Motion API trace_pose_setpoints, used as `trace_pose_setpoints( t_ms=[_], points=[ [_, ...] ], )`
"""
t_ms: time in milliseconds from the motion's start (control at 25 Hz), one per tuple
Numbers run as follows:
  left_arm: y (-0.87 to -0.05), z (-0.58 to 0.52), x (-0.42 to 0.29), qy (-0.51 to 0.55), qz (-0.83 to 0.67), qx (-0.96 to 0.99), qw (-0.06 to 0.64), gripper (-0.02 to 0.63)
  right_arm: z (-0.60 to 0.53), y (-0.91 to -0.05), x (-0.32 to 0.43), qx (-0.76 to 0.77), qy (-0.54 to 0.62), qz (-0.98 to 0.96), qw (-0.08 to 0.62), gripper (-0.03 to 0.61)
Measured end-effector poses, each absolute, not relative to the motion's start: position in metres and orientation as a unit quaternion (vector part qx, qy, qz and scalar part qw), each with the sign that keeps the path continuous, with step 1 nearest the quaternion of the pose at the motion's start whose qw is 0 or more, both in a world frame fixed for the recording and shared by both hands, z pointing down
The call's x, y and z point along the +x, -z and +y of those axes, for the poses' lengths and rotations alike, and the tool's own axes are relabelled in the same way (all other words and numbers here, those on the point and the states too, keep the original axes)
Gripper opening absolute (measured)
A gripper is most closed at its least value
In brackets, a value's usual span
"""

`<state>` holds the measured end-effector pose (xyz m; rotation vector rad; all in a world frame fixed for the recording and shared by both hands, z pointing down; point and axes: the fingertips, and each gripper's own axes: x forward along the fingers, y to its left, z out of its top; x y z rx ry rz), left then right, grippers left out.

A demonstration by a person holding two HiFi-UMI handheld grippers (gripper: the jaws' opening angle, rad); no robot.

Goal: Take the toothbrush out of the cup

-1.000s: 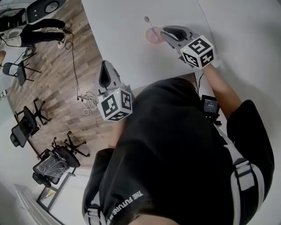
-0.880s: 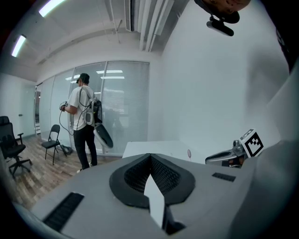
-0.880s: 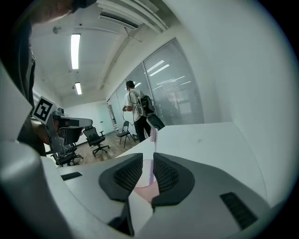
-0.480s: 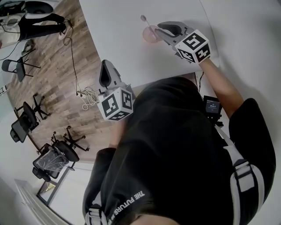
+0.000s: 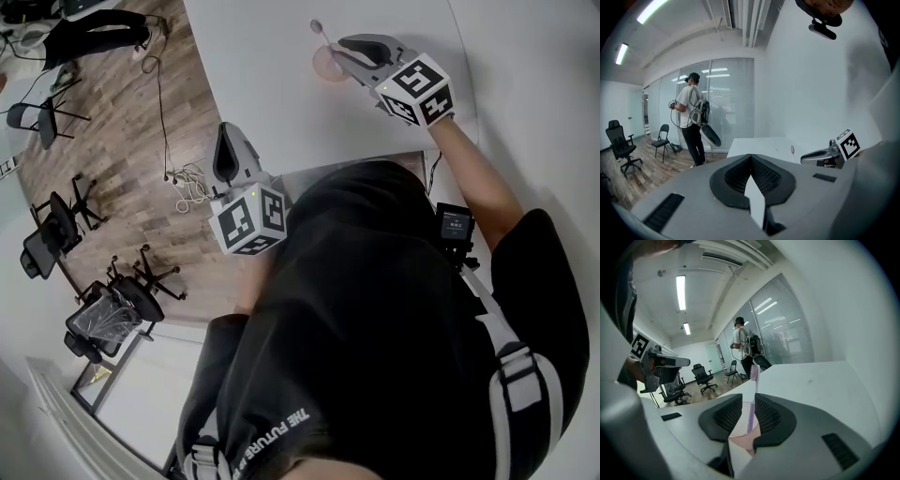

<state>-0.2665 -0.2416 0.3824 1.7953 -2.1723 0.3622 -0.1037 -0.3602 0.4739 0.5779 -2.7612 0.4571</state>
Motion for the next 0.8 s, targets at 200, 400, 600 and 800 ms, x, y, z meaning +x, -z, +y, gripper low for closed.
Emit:
trace_pose_setpoints(
  t_ms=[200,400,600,800],
  points=[
    [-0.381,-0.24,-0.262,-0.13,-0.754,0.625,0.156,0.008,-0.362,-0.473,-0.109,0.195,-0.148,-0.958,0.148,0.091],
    [-0.377,-0.241,-0.265,-0.13,-0.748,0.631,0.16,0.006,-0.362,-0.468,-0.112,0.203,-0.133,-0.957,0.161,0.091],
    [-0.367,-0.253,-0.276,-0.133,-0.744,0.636,0.159,0.008,-0.374,-0.462,-0.115,0.217,-0.133,-0.952,0.168,0.091],
    [-0.367,-0.258,-0.273,-0.133,-0.741,0.638,0.162,0.008,-0.382,-0.463,-0.113,0.222,-0.134,-0.951,0.169,0.091]
  ],
)
